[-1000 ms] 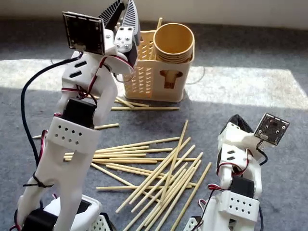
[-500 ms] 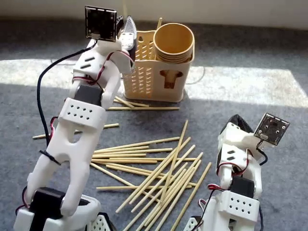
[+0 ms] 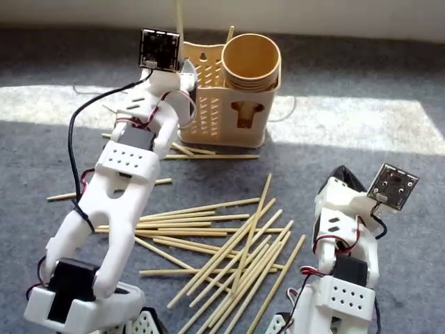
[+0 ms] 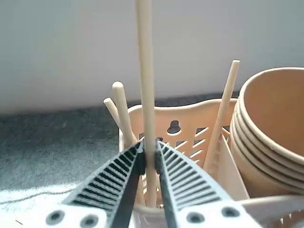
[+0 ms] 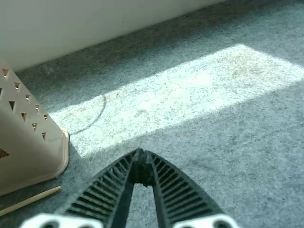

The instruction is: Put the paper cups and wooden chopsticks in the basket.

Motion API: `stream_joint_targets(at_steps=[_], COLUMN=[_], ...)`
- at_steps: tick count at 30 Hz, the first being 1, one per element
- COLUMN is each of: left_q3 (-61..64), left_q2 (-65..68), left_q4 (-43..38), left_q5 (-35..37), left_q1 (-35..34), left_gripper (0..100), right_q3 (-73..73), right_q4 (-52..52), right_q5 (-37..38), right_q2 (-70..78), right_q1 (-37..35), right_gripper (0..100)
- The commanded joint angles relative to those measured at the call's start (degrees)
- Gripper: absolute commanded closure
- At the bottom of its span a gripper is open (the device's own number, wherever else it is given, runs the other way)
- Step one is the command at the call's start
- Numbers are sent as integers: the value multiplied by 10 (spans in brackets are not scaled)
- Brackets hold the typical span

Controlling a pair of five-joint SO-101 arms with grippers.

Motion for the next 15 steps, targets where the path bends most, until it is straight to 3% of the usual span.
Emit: stream_joint_targets(at_steps=[1,9,15], left_q3=[-6,-14,-95], left_q2=[-7,-10,-12], left_q4=[36,75,194], left_q5=[17,34,36], left_q1=[-5,-5,-9], left_gripper=[884,880,881], right_q3=[-2,-2,-2], right_q4=[-15,-15,-15], right_q5=[-3,-3,-3], right_q2=[-7,-7,-7], right_q1=[-7,-7,-7], right_gripper=[992,992,992])
